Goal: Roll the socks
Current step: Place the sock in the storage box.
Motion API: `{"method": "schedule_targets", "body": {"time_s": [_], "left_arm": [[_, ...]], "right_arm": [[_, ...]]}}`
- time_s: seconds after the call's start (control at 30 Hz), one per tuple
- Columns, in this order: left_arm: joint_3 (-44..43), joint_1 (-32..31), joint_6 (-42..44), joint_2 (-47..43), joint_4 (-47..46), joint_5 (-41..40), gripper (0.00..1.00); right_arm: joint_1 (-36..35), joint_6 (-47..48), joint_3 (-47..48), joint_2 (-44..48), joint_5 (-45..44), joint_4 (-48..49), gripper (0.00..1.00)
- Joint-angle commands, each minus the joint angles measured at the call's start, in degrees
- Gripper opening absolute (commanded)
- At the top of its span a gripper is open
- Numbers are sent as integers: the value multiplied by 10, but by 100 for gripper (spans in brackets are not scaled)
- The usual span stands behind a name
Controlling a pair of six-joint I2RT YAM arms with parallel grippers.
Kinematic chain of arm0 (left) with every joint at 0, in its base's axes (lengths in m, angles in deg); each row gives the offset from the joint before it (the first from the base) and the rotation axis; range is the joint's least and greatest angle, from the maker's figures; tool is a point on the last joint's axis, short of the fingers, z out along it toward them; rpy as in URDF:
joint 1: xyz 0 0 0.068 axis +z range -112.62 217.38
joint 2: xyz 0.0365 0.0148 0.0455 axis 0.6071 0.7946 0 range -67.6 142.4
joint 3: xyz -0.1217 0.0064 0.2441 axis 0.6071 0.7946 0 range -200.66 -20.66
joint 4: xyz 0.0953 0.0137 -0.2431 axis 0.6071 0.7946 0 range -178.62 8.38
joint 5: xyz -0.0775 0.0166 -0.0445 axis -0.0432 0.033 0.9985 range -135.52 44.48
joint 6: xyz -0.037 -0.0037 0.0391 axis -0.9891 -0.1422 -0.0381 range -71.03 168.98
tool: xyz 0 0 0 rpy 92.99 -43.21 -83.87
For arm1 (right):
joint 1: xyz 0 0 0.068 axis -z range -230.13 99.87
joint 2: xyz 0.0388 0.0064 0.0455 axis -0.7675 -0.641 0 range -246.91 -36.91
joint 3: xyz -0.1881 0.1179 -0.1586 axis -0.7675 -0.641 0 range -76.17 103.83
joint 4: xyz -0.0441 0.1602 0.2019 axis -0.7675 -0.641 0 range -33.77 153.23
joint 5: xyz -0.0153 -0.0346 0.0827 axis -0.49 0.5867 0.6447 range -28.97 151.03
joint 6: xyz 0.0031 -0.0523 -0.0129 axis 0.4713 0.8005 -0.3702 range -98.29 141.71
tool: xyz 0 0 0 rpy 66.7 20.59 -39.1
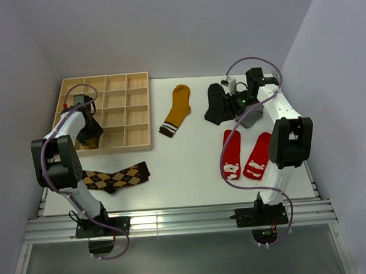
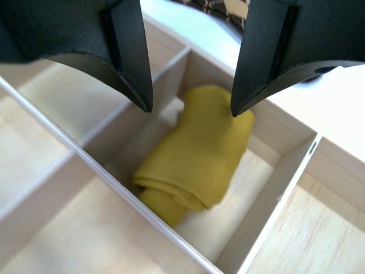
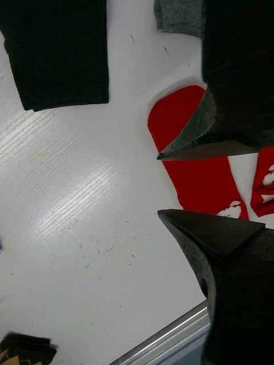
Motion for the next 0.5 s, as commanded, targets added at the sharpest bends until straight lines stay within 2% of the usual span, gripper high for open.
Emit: {"method": "schedule_targets", "body": {"time_s": [0.0,0.3,0.47], "left_arm": [[-24,-8,-1,-46,22,14,63],[-44,-9,16,-106,45,11,63],[-76,-45,17,-144,53,14,64]], "right_arm": [[-1,-7,8,29,-8,12,47],[-6,23,-27,49,-35,18,48],[-12,96,-129,119,-84,17,49]]}}
